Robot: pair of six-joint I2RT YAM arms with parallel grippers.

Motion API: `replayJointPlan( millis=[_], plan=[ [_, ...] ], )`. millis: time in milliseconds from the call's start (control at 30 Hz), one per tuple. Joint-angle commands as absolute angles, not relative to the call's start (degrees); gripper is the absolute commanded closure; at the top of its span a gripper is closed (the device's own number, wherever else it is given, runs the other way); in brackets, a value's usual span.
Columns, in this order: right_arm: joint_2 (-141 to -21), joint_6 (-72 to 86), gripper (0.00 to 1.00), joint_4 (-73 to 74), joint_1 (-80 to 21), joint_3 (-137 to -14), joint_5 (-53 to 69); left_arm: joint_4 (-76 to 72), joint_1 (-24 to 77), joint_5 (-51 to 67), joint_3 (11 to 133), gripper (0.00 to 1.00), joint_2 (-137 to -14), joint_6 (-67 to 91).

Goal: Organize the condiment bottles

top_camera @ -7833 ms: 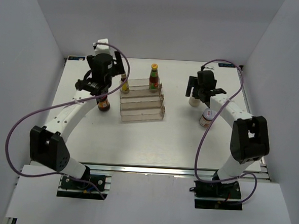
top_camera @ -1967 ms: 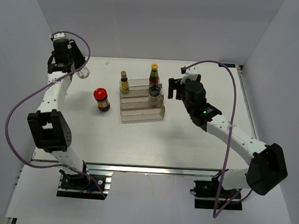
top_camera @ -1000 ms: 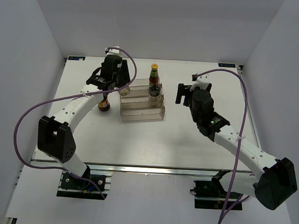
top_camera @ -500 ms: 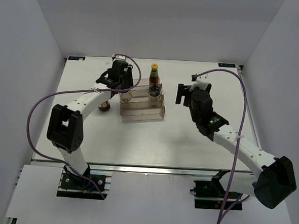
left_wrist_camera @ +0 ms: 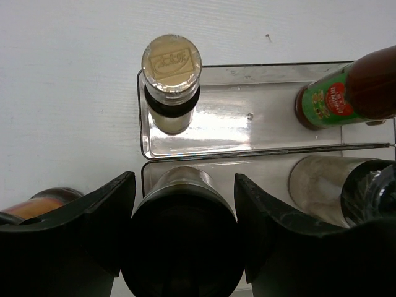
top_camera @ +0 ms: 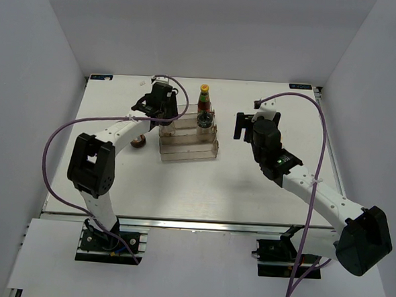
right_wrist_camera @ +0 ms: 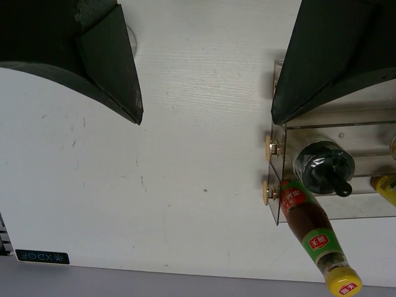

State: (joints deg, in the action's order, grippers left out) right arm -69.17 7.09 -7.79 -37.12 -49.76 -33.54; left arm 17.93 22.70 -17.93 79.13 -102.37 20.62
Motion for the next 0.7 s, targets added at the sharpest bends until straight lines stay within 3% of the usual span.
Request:
replayJointPlan(
  millis=[0, 133, 433, 533, 667],
  plan=[
    [-69.3, 7.1, 0.11, -9.7, -36.7, -49.1, -35.3, 15.8, 23.0, -17.7, 79.3, 0.88, -102.1, 21.1],
    [-69.4, 7.2, 0.11, -9.7, -36.5, -49.0, -35.3, 16.5, 23.0, -18.8, 79.8, 0.83, -103.1, 21.2],
    [-69.4, 7.6, 0.11, -9.2, -36.4, -49.0, -35.1, 17.1, 23.3, -19.2, 79.6, 0.36, -104.9, 20.5],
    [-68.7, 8.2, 0.11, -9.4, -36.4, -48.4, -35.4, 17.7, 23.4, -19.2, 79.8, 0.31, -105.0, 20.4],
    [-67.9, 8.5, 0.11, -9.4, -36.4, -47.9, -35.0, 18.7, 23.5, -19.8, 80.3, 0.13, -104.4, 20.5]
  ],
)
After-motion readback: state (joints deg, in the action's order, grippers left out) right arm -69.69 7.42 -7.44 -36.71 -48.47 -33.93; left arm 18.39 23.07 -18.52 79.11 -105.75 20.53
